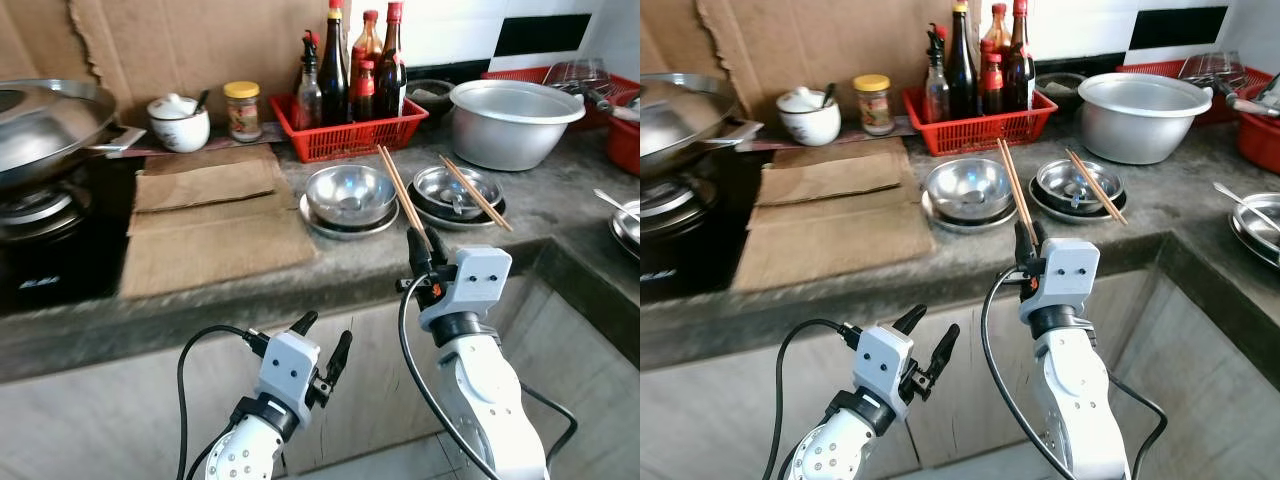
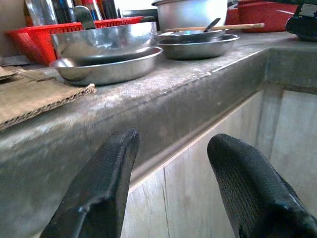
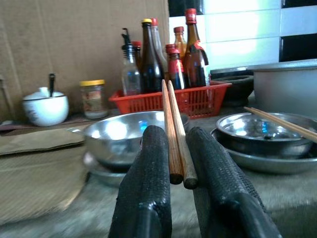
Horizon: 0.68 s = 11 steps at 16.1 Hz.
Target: Kitchen organization
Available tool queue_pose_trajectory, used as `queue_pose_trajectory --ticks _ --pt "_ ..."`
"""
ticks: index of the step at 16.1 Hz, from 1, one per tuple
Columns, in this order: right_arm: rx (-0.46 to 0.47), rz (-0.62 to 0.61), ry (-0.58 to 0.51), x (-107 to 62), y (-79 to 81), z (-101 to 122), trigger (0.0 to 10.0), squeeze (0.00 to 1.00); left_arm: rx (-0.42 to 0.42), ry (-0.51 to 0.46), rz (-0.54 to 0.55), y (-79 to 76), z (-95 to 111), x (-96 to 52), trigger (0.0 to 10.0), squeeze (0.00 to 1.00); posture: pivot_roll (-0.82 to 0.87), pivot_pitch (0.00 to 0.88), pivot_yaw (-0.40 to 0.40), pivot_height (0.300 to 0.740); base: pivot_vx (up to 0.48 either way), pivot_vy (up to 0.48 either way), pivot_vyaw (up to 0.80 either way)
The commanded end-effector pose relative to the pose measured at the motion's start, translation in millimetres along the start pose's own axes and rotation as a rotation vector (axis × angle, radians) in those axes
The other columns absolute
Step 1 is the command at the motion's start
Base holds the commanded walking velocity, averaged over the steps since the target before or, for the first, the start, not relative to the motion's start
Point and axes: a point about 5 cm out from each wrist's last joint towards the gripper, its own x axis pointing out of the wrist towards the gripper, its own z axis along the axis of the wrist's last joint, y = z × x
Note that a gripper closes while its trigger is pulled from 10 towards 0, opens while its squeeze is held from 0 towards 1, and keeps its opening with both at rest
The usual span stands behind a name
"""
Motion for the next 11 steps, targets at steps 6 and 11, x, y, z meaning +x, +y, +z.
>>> queue_pose_trajectory --ticks 6,11 --pt "-0.005 -0.002 0.032 -9.9 0.7 -3.5 10.0 0.0 0.001 0.008 -0.026 -2.2 -2.0 -0.7 10.0 0.0 0.03 0.0 -0.01 0.74 -0.307 0.0 0.0" --pt "-0.023 -0.01 0.092 -25.9 -1.2 -14.5 10.0 0.0 -0.001 0.011 -0.028 -2.2 -2.4 -1.2 10.0 0.0 0.02 0.0 -0.007 0.74 -0.307 0.0 0.0"
